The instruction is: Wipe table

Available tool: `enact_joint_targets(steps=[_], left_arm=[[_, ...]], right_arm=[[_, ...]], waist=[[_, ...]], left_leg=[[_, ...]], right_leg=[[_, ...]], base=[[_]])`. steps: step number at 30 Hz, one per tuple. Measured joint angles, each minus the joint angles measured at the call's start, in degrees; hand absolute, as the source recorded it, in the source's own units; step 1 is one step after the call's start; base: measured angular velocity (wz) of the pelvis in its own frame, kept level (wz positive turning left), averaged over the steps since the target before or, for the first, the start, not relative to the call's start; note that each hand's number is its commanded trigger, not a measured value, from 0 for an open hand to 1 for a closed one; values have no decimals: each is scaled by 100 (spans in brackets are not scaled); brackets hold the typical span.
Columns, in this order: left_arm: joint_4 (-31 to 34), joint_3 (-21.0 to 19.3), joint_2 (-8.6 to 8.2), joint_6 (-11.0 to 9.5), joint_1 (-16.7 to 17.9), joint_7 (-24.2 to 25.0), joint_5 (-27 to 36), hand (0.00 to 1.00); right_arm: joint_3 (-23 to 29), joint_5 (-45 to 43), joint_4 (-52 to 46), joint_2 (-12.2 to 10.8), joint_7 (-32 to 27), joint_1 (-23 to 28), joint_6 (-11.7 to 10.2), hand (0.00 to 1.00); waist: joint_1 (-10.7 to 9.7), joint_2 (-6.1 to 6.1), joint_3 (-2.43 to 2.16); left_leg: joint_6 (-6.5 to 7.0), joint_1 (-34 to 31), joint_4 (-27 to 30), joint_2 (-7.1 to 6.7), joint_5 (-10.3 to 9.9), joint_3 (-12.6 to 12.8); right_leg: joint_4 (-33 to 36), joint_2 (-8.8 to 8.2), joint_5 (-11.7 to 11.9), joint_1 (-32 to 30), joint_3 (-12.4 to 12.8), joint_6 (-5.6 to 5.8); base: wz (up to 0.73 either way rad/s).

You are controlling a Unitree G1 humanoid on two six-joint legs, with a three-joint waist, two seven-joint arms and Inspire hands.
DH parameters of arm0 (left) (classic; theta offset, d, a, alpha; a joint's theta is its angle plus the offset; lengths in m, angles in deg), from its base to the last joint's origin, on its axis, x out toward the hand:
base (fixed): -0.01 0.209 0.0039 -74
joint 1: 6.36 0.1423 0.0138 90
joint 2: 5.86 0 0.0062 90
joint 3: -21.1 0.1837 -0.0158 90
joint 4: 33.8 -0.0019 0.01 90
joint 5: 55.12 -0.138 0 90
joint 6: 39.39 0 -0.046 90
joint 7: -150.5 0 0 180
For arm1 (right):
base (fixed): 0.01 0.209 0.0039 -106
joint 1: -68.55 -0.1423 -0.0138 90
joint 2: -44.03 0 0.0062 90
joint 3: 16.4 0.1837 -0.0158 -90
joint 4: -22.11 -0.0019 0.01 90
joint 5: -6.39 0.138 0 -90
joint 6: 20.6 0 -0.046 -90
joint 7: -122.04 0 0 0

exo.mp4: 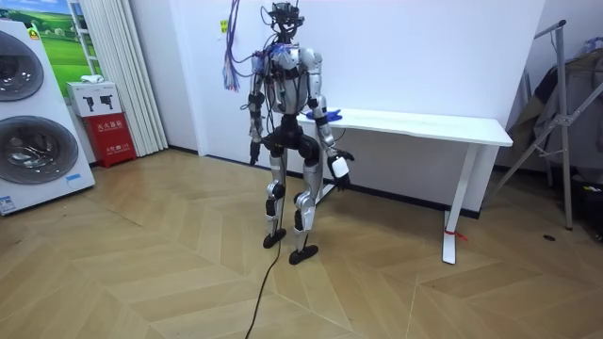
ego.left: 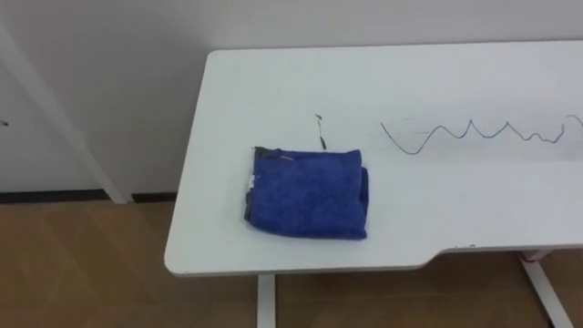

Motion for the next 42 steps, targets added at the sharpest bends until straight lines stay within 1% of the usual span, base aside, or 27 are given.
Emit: enact_joint_targets(steps=[2,5,6,7,9,10,12,13,14,15,17,18,20,21,23,26,27,29,30,31,33,34,35,36,37,39,42], left_arm=[[4,-245,23,50,87,-3,-6,0],[35,-635,33,99,123,-16,-59,0],[65,-731,46,113,130,-33,-75,0],[110,-750,52,115,156,-36,-75,0],[176,-837,83,112,195,-34,-77,0],[181,-836,106,112,196,-29,-91,0],[177,-830,255,117,205,-10,-129,0],[175,-828,287,121,210,-10,-129,0],[181,-817,330,133,217,-10,-130,0],[200,-807,336,148,223,-10,-143,0],[335,-690,341,199,221,-6,-258,0],[336,-676,343,201,209,-6,-288,0],[336,-618,346,202,147,-6,-411,0],[338,-584,344,202,148,-4,-414,0],[371,-579,345,209,177,-2,-435,0],[542,-533,347,210,224,-4,-448,0],[579,-532,347,203,211,-1,-445,0],[575,-531,349,201,198,5,-445,0],[566,-527,348,200,199,14,-444,0],[555,-511,348,201,187,25,-444,0],[506,-469,354,181,149,27,-443,0],[471,-459,354,179,130,36,-445,0],[460,-428,354,179,132,76,-450,0],[458,-416,354,180,117,116,-451,0],[459,-359,356,180,111,161,-449,0],[444,-344,360,181,151,219,-450,0],[387,-161,438,181,86,252,-451,0]], right_arm=[[656,215,91,50,-175,24,81,0],[1340,325,69,181,-382,28,148,0],[1481,321,51,285,-506,14,160,0],[1560,295,14,338,-578,4,165,0],[1720,266,-350,539,-951,-40,208,0],[1764,240,-450,574,-1026,-50,214,0],[1843,82,-875,676,-1362,-169,220,0],[1855,11,-997,691,-1462,-214,222,0],[1843,-200,-1237,725,-1637,-302,220,0],[1841,-358,-1398,731,-1707,-329,222,0],[1711,-1009,-2291,721,-1995,-333,224,0],[1656,-1200,-2502,723,-2063,-337,222,0],[1471,-2292,-3297,719,-2248,-372,188,0],[1397,-2839,-3705,716,-2282,-374,169,0],[1288,-3545,-4403,717,-2309,-351,131,0],[1037,-4637,-5245,716,-2423,-370,70,0],[916,-4981,-5535,719,-2423,-364,70,0],[736,-5303,-5891,727,-2419,-365,0,0],[669,-5381,-6004,743,-2419,-366,-18,0],[593,-5631,-6248,770,-2414,-369,-52,0],[471,-5980,-6510,852,-2419,-390,-110,0],[407,-6238,-6643,880,-2414,-394,-125,0],[381,-6463,-6764,881,-2409,-396,-146,0],[377,-6554,-6836,881,-2404,-400,-149,0],[330,-6696,-6977,896,-2404,-478,-151,0],[207,-6896,-7142,932,-2407,-626,-153,0],[-78,-7103,-7321,966,-2406,-775,-155,0]], waist=[[-206,-28,12],[-336,-99,15],[-339,-105,19],[-340,-143,3],[-347,-204,-4],[-339,-225,-12],[-342,-338,18],[-338,-371,22],[-329,-417,21],[-327,-422,15],[-301,-445,-7],[-275,-414,8],[-167,-379,7],[-148,-351,-9],[-88,-295,-39],[7,-217,-37],[97,-206,-28],[145,-194,-28],[151,-223,-17],[166,-202,-28],[224,-228,-34],[251,-280,-23],[270,-329,-27],[280,-347,-33],[295,-392,-65],[301,-428,-50],[433,-509,-44]], left_leg=[[0,34,5,-4,0,-43],[-1,138,-47,-4,-1,-23],[0,148,-48,-1,-1,26],[0,150,-49,1,-1,51],[0,144,-52,3,-1,149],[1,145,-55,3,0,167],[2,160,-64,5,0,205],[2,165,-70,7,0,222],[7,159,-73,12,-3,265],[9,143,-68,12,-5,269],[21,58,-39,8,0,264],[21,39,-31,13,0,275],[21,0,-25,17,0,288],[21,3,-26,16,0,288],[21,6,-33,16,0,284],[21,12,-37,17,1,278],[20,41,-50,19,3,277],[19,76,-51,23,3,269],[19,78,-53,24,3,258],[19,63,-53,26,3,248],[19,6,-52,27,3,244],[19,-15,-52,28,3,237],[19,-29,-53,28,3,228],[19,-44,-51,28,3,221],[20,-98,-47,23,3,171],[19,-112,-40,21,4,163],[15,-104,-36,22,6,162]], right_leg=[[0,-2,-1,59,-21,2],[1,-3,-18,136,-5,29],[2,-4,-22,125,39,35],[3,-3,-24,105,84,36],[28,-5,-45,11,191,21],[48,-6,-50,-11,216,21],[98,-3,-65,-56,302,24],[99,-2,-64,-58,308,24],[97,3,-61,-82,347,25],[100,2,-57,-99,350,26],[142,-9,-38,-163,332,35],[170,-10,-38,-196,336,35],[186,-9,-38,-254,326,35],[187,-11,-38,-253,322,35],[186,-13,-38,-247,291,36],[184,-14,-38,-246,281,36],[177,-11,-39,-252,302,37],[171,-9,-39,-235,300,37],[180,-9,-39,-235,297,37],[184,-10,-39,-244,274,37],[190,-11,-39,-250,270,37],[187,-10,-39,-253,259,37],[188,-9,-39,-260,245,37],[191,-10,-39,-272,242,37],[202,-9,-38,-313,243,37],[198,-7,-38,-317,238,36],[194,-4,-38,-305,208,36]], base=[[8],[-4],[-13],[-25],[-23],[-16],[-13],[-13],[-11],[-6],[0],[-6],[-2],[0],[2],[1],[0],[2],[7],[0],[0],[0],[4],[4],[4],[3],[2]])
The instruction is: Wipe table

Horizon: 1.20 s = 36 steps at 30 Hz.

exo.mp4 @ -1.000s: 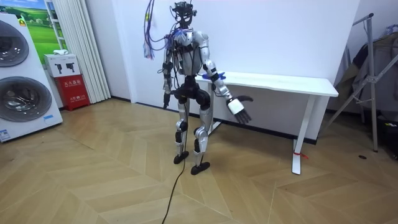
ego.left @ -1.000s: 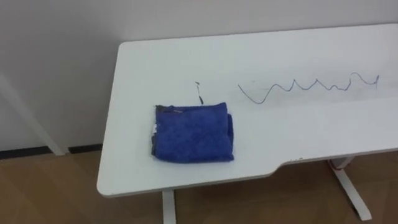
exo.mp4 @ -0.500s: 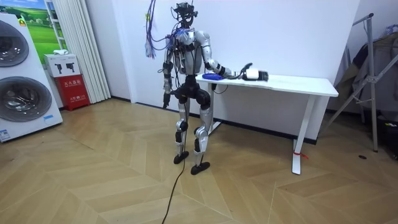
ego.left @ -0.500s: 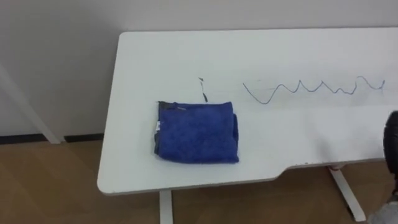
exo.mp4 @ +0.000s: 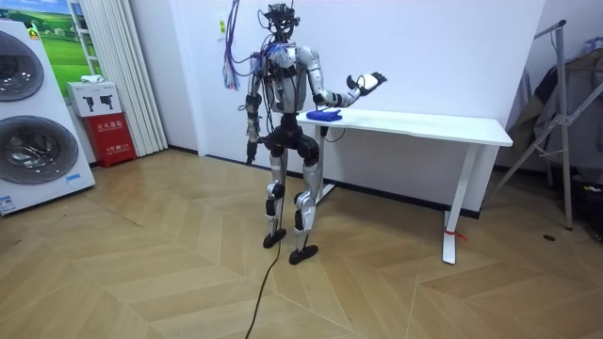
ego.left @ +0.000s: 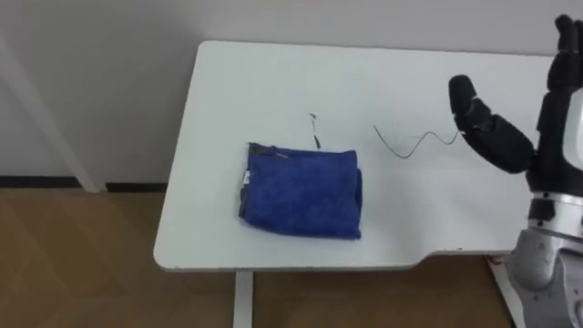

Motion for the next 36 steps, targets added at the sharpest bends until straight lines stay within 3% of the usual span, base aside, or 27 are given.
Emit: enact_joint_targets(steps=[3,9,14,21,28,36], left_arm=[[-51,94,9,-16,-14,4,-3,0],[-54,254,30,-126,-108,186,2,0],[-53,280,39,-134,-150,248,-141,0],[-83,701,208,-200,-218,211,-552,0],[-105,831,253,-197,-209,217,-619,0],[-68,863,252,-201,-256,217,-625,0]], right_arm=[[-383,-57,-22,113,127,-95,-119,0],[-778,-623,-389,134,499,-164,-364,0],[-1298,-887,-593,176,743,-157,-374,0],[-2185,-1100,-590,206,1075,-34,-394,0],[-2445,-1084,-334,205,1405,-8,-407,0],[-2694,-1071,612,206,1968,161,-389,0]], waist=[[86,-7,5],[161,59,60],[235,60,57],[344,23,31],[338,40,44],[384,59,46]], left_leg=[[1,7,8,-12,0,-8],[3,-58,6,-18,4,-157],[-1,-91,4,-16,6,-167],[-1,-34,-11,-26,6,-237],[-1,-4,-24,-33,6,-328],[-1,-70,-6,-33,6,-321]], right_leg=[[-8,-11,2,12,-7,1],[-13,-10,2,22,-113,2],[-33,-13,2,-24,-229,2],[-112,-5,2,82,-252,2],[-117,-1,2,158,-255,2],[-115,-3,2,92,-257,2]], base=[[2],[14],[1],[4],[8],[0]])
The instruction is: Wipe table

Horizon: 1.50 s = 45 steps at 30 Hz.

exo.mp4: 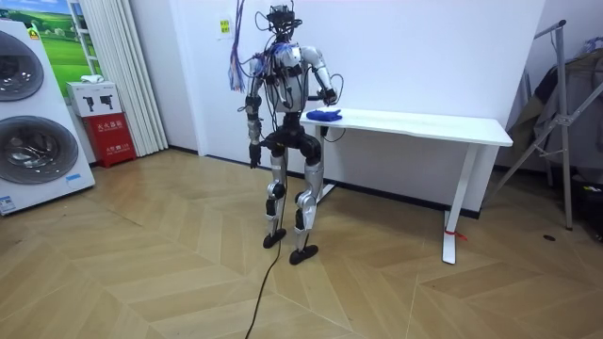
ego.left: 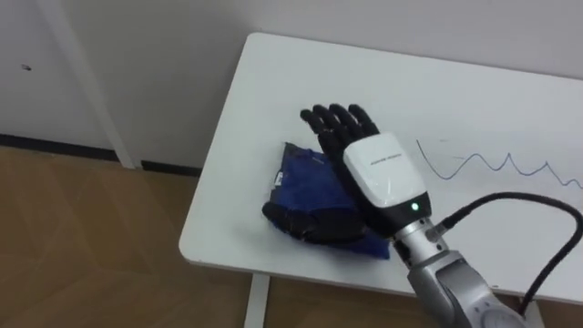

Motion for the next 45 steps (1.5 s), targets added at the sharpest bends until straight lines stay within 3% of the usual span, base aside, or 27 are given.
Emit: enact_joint_targets(steps=[6,22,29,34,39,45], left_arm=[[-204,-1,2,15,-23,0,-13,0],[-240,-72,-3,64,21,43,-436,0],[-220,-73,-11,67,61,46,-504,0],[-239,-68,-14,67,122,53,-498,0],[-260,-69,-51,67,121,92,-489,0],[-241,-66,-54,56,78,272,-496,0]], right_arm=[[2,-44,219,21,66,294,14,0],[360,-58,405,27,43,429,-68,0],[456,-37,562,4,39,432,-91,0],[796,-37,567,-28,-284,511,-186,0],[915,-32,565,-57,-630,508,-233,0],[952,-42,525,-55,-635,441,-313,0]], waist=[[-4,11,-1],[-92,26,-11],[-106,89,-48],[-119,162,-43],[-99,158,-45],[-78,152,-38]], left_leg=[[-4,-34,11,-3,3,2],[-7,-35,47,-7,6,-2],[-7,4,49,-7,6,-3],[-7,81,50,-9,6,-11],[-10,91,74,-7,7,-10],[-11,79,47,-3,7,-8]], right_leg=[[-1,0,0,-4,7,0],[-2,-3,0,4,14,0],[-4,-6,0,73,-19,0],[-7,-5,-1,160,-15,1],[-7,-2,-1,178,8,1],[-4,2,-1,169,4,1]], base=[[1],[0],[0],[0],[0],[0]])
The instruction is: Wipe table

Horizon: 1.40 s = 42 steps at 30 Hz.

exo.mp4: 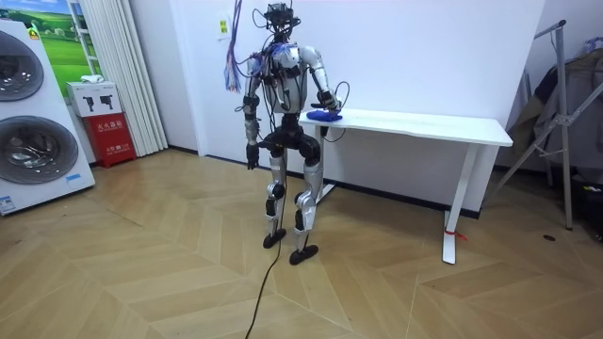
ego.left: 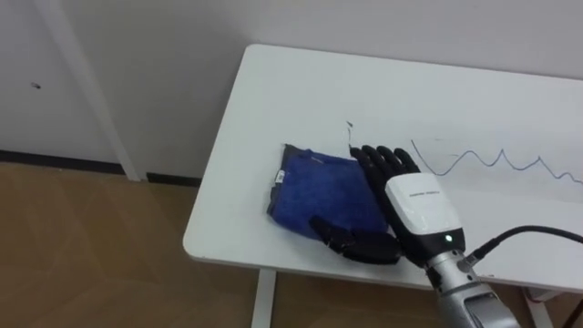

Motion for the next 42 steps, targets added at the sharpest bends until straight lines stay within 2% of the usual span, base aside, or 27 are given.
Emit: enact_joint_targets(steps=[7,14,22,26,29,31,32,33,34,35,36,37,38,39,40,41,42], left_arm=[[8,2,-22,0,-20,50,-4,0],[48,12,-25,0,-45,60,-2,0],[47,23,-84,55,-20,-21,-9,0],[46,22,-102,121,15,-28,-7,0],[47,20,-103,120,27,-33,-7,0],[47,19,-123,120,30,-59,-9,0],[48,23,-134,118,33,-85,-12,0],[51,22,-126,116,36,-103,-11,0],[56,8,-108,115,53,-131,-12,0],[62,8,-125,117,37,-134,-16,0],[92,18,-163,116,27,-132,-98,0],[114,35,-156,107,26,-134,-143,0],[235,20,-85,85,11,-145,-255,0],[223,-12,-52,86,40,-150,-365,0],[212,-4,-49,100,80,-140,-414,0],[224,-5,-54,103,50,-137,-498,0],[292,5,-86,98,41,-115,-503,0]], right_arm=[[-1,-16,0,0,1,-87,2,0],[-83,-7,3,9,16,-91,20,0],[-476,14,285,-40,63,-129,222,0],[-467,22,317,-51,107,-133,386,0],[-455,35,321,-50,107,-137,387,0],[-456,41,422,-54,107,-179,376,0],[-459,55,558,-64,120,-225,383,77],[-459,52,592,-70,143,-223,388,100],[-466,47,595,-66,165,-249,380,100],[-465,51,624,-59,164,-311,390,100],[-445,63,719,-60,168,-338,392,100],[-446,110,776,-86,183,-333,393,100],[-455,182,810,-139,225,-400,375,100],[-556,226,800,-151,225,-585,353,100],[-576,232,796,-154,219,-606,358,100],[-599,242,797,-161,181,-619,369,100],[-596,259,818,-165,163,-663,387,100]], waist=[[15,-13,16],[49,5,32],[212,-5,30],[257,-27,17],[332,-34,18],[365,-16,34],[371,46,81],[378,25,63],[409,-54,48],[419,-98,64],[405,-7,100],[408,64,126],[504,22,95],[458,19,69],[355,1,15],[222,7,30],[209,32,36]], left_leg=[[0,2,-48,1,0,-4],[-1,-14,-37,-10,1,-121],[3,46,-153,-39,4,-231],[5,26,-164,-54,6,-356],[5,52,-182,-54,6,-486],[5,114,-190,-27,7,-694],[4,188,-189,33,9,-1019],[3,185,-187,31,10,-1131],[-2,150,-198,-21,7,-1098],[-11,162,-227,-47,17,-1098],[-16,260,-301,92,59,-1301],[-19,272,-290,172,70,-1499],[-33,236,-266,258,68,-1832],[-129,144,-249,314,20,-1893],[-196,141,-262,331,22,-1809],[-269,177,-304,335,65,-1395],[-266,241,-331,358,84,-894]], right_leg=[[0,0,0,-12,-36,0],[0,-1,0,-6,-164,0],[-85,-5,0,7,-208,0],[-84,-5,0,11,-254,0],[-61,4,0,17,-242,0],[70,15,-4,1,-260,5],[216,23,-22,-32,-250,20],[204,26,-22,-28,-227,21],[80,15,-10,41,-206,18],[130,19,-11,72,-282,20],[630,42,-40,-171,-352,13],[764,83,-157,-315,-255,-25],[252,269,-116,-612,200,-113],[-71,337,411,-778,265,-317],[-50,352,475,-749,220,-325],[-56,343,474,-639,159,-323],[-81,344,464,-540,163,-309]], base=[[0],[8],[5],[13],[4],[0],[4],[0],[0],[6],[12],[-19],[-39],[-25],[34],[60],[47]])
